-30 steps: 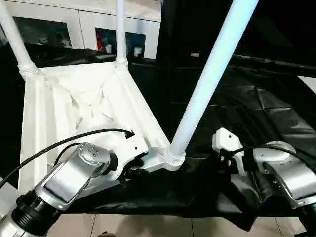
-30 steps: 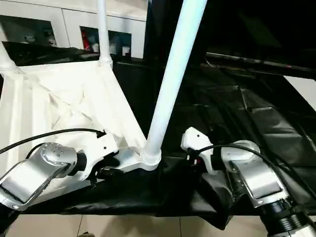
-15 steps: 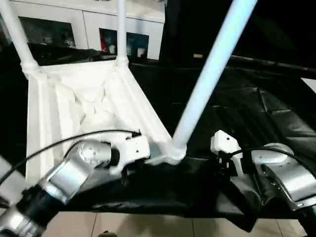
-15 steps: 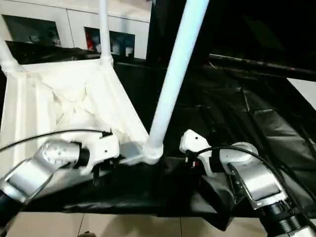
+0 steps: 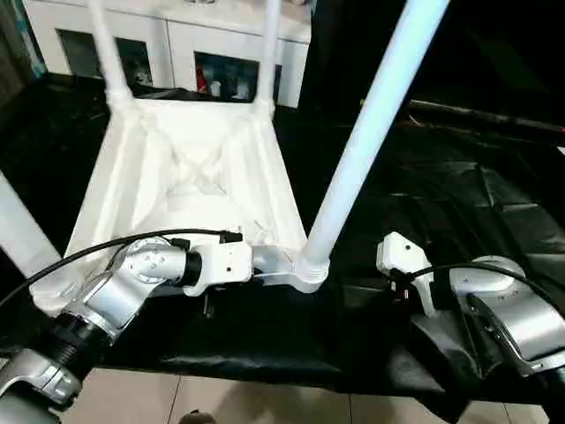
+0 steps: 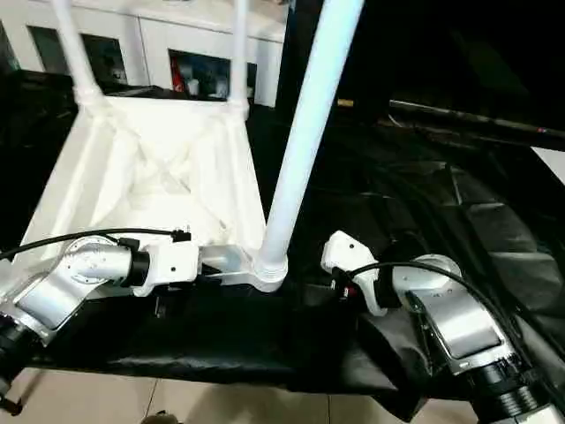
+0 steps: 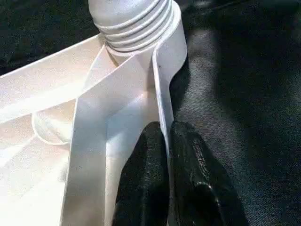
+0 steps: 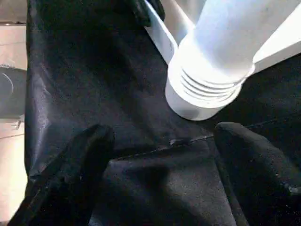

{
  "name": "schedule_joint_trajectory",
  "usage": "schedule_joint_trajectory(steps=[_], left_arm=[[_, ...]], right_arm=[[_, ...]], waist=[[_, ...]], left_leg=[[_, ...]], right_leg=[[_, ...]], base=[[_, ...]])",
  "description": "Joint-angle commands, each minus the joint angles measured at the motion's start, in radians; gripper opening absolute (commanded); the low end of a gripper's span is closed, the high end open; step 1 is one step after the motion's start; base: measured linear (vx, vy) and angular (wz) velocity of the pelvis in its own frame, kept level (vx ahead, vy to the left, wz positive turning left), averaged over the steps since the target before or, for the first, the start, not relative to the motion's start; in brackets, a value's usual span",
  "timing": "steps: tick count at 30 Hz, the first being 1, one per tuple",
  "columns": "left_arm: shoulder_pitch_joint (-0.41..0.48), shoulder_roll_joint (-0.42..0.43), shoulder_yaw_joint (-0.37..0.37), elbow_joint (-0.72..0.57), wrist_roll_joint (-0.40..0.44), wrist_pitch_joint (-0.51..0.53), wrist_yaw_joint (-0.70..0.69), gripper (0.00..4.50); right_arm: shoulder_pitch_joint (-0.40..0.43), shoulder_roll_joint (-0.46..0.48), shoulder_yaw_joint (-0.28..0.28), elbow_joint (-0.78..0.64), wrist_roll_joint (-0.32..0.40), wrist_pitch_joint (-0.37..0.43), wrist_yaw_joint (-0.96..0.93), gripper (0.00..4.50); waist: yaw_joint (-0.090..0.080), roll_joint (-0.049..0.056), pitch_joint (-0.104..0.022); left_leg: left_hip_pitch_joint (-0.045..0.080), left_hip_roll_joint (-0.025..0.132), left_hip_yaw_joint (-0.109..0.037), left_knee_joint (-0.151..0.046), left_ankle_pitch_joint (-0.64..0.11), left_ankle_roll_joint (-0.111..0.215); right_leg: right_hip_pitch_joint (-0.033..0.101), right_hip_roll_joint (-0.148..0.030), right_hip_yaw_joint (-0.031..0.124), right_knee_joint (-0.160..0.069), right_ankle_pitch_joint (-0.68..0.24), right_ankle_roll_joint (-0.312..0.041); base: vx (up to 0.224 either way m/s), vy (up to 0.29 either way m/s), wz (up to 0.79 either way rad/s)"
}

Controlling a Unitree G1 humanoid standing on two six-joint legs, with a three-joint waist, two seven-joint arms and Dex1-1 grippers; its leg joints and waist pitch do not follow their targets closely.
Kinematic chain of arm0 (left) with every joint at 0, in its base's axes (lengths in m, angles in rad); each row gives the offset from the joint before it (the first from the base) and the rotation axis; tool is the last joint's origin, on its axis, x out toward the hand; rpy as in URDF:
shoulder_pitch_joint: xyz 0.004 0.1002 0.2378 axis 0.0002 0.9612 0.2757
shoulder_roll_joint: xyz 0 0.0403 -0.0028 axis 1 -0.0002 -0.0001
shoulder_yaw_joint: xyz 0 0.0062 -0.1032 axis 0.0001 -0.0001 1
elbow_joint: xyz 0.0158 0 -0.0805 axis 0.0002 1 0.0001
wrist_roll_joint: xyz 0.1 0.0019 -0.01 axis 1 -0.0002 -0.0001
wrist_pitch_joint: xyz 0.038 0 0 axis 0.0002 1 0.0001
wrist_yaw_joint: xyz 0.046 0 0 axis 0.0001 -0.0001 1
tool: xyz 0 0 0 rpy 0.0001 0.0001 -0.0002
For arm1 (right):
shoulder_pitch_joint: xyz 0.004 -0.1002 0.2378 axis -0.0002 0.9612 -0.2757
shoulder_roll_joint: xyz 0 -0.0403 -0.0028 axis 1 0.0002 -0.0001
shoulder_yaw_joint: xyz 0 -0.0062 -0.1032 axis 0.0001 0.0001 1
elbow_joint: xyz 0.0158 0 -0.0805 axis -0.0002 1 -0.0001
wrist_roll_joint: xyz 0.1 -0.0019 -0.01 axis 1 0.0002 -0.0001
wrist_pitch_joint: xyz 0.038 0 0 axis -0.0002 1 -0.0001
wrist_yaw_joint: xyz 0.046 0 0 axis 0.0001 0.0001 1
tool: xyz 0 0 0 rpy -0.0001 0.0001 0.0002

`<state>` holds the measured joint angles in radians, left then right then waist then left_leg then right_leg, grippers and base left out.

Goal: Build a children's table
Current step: Rotate leg to tighten

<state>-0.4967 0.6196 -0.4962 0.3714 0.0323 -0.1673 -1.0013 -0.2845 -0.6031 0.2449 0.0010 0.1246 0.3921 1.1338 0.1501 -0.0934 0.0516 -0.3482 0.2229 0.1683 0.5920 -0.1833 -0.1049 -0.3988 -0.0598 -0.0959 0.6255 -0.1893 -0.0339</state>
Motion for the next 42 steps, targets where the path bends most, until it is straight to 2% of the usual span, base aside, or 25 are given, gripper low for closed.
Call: schedule_joint_trajectory(steps=[1,5,8,9,10,11,12,15,17,21,23,27,32,33,34,41,42], left_arm=[[0.004,-0.02,-0.012,0.007,-0.001,-0.054,-0.019,0.01],[0.017,-0.017,0.011,0.011,-0.029,-0.054,-0.051,0.01],[0.031,-0.02,0.068,-0.044,-0.092,0.136,-0.051,0.01],[0.031,-0.02,0.068,-0.044,-0.092,0.136,-0.051,0.01],[0.024,-0.025,0.079,-0.055,-0.11,0.2,-0.059,0.01],[0.014,-0.027,0.087,-0.062,-0.119,0.242,-0.068,0.53],[0.007,-0.027,0.088,-0.064,-0.113,0.268,-0.064,0.63],[0.002,-0.027,0.091,-0.07,-0.103,0.299,-0.07,0.67],[0.006,-0.022,0.089,-0.095,-0.111,0.333,-0.094,0.99],[0.009,-0.022,0.091,-0.131,-0.105,0.408,-0.094,1.04],[0.007,-0.028,0.093,-0.131,-0.1,0.424,-0.088,1.04],[-0.014,-0.05,0.083,-0.114,-0.074,0.457,-0.065,1.04],[-0.034,-0.06,0.076,-0.107,-0.06,0.481,-0.056,1.04],[-0.042,-0.065,0.074,-0.106,-0.058,0.494,-0.053,1.04],[-0.053,-0.071,0.072,-0.102,-0.058,0.507,-0.055,1.04],[-0.068,-0.059,0.053,-0.061,-0.011,0.494,-0.076,1.04],[-0.068,-0.059,0.053,-0.06,-0.011,0.493,-0.076,0.85]], right_arm=[[0.002,-0.013,-0.008,-0.015,0.011,0.002,-0.003,3.87],[0.01,-0.016,-0.013,-0.012,0.012,-0.003,-0.006,3.87],[0.008,-0.009,-0.024,-0.001,0.014,-0.005,-0.023,3.87],[0.008,-0.009,-0.024,-0.001,0.014,-0.005,-0.023,3.87],[0.006,-0.006,-0.025,0.002,0.014,-0.006,-0.027,3.87],[0.003,-0.003,-0.024,0.006,0.013,-0.007,-0.03,3.87],[0.001,0.001,-0.026,0.009,0.013,-0.007,-0.035,3.87],[-0.002,0.01,-0.028,0.013,0.015,-0.006,-0.042,3.87],[-0.006,0.029,-0.04,0.021,0.03,0.004,-0.056,3.87],[-0.009,0.036,-0.045,0.03,0.036,0.003,-0.07,3.87],[-0.009,0.037,-0.045,0.033,0.034,0.0,-0.076,3.87],[-0.006,0.036,-0.05,0.057,0.03,-0.023,-0.077,3.87],[-0.009,0.034,-0.046,0.081,0.029,-0.041,-0.078,3.87],[-0.009,0.033,-0.045,0.092,0.028,-0.05,-0.078,3.87],[-0.01,0.033,-0.044,0.107,0.027,-0.061,-0.077,3.87],[-0.016,0.039,-0.036,0.147,0.018,-0.092,-0.079,3.87],[-0.016,0.039,-0.035,0.147,0.018,-0.092,-0.079,3.87]], waist=[[-0.003,0.012,-0.055],[-0.004,0.016,-0.058],[-0.008,0.017,-0.057],[-0.01,0.017,-0.058],[-0.011,0.018,-0.057],[-0.012,0.019,-0.057],[-0.011,0.02,-0.056],[-0.012,0.021,-0.057],[-0.012,0.024,-0.058],[-0.013,0.026,-0.059],[-0.013,0.025,-0.058],[-0.012,0.024,-0.058],[-0.012,0.023,-0.06],[-0.013,0.02,-0.06],[-0.012,0.022,-0.06],[-0.012,0.023,-0.06],[-0.012,0.023,-0.06]], left_leg=[[0.006,0.016,-0.004,-0.07,-0.234,-0.015],[0.006,0.019,-0.004,-0.07,-0.219,-0.014],[0.005,0.018,-0.003,-0.071,-0.216,-0.019],[0.005,0.019,-0.003,-0.071,-0.215,-0.02],[0.005,0.018,-0.001,-0.069,-0.213,-0.018],[0.006,0.017,-0.001,-0.068,-0.212,-0.015],[0.005,0.016,-0.001,-0.068,-0.212,-0.012],[0.005,0.015,-0.001,-0.067,-0.213,-0.008],[0.006,0.017,-0.002,-0.069,-0.212,-0.009],[0.006,0.019,-0.002,-0.069,-0.202,-0.012],[0.007,0.016,-0.001,-0.068,-0.204,-0.011],[0.005,0.015,0.0,-0.067,-0.21,-0.01],[0.005,0.014,0.0,-0.066,-0.193,-0.005],[0.003,0.014,0.0,-0.066,-0.192,-0.004],[0.004,0.015,0.0,-0.066,-0.189,-0.004],[0.004,0.013,-0.001,-0.066,-0.198,0.001],[0.004,0.014,-0.001,-0.066,-0.198,0.001]], right_leg=[[0.047,-0.086,0.059,-0.097,-0.373,-0.04],[0.047,-0.085,0.059,-0.092,-0.343,-0.047],[0.048,-0.084,0.06,-0.085,-0.303,-0.078],[0.049,-0.084,0.06,-0.083,-0.302,-0.082],[0.049,-0.084,0.061,-0.083,-0.306,-0.086],[0.047,-0.083,0.061,-0.085,-0.31,-0.089],[0.048,-0.083,0.06,-0.087,-0.314,-0.09],[0.048,-0.082,0.06,-0.091,-0.336,-0.078],[0.048,-0.083,0.06,-0.089,-0.327,-0.08],[0.049,-0.08,0.06,-0.082,-0.27,-0.103],[0.049,-0.079,0.06,-0.084,-0.271,-0.106],[0.05,-0.081,0.06,-0.09,-0.308,-0.089],[0.051,-0.08,0.059,-0.088,-0.288,-0.092],[0.052,-0.08,0.059,-0.087,-0.285,-0.094],[0.052,-0.08,0.059,-0.086,-0.279,-0.099],[0.053,-0.08,0.058,-0.091,-0.306,-0.086],[0.052,-0.08,0.058,-0.091,-0.303,-0.086]], base=[[0.0,0.0,0.0],[0.0,0.0,0.0],[0.0,0.0,0.0],[0.0,0.0,0.0],[0.0,0.0,0.0],[0.0,0.0,0.0],[0.0,0.0,0.0],[0.0,0.0,0.0],[0.0,0.0,0.0],[0.0,0.0,0.0],[0.0,0.0,0.0],[0.0,0.0,0.0],[0.0,0.0,0.0],[0.0,0.0,0.0],[0.0,0.0,0.0],[0.0,0.0,0.0],[0.0,0.0,0.0]])
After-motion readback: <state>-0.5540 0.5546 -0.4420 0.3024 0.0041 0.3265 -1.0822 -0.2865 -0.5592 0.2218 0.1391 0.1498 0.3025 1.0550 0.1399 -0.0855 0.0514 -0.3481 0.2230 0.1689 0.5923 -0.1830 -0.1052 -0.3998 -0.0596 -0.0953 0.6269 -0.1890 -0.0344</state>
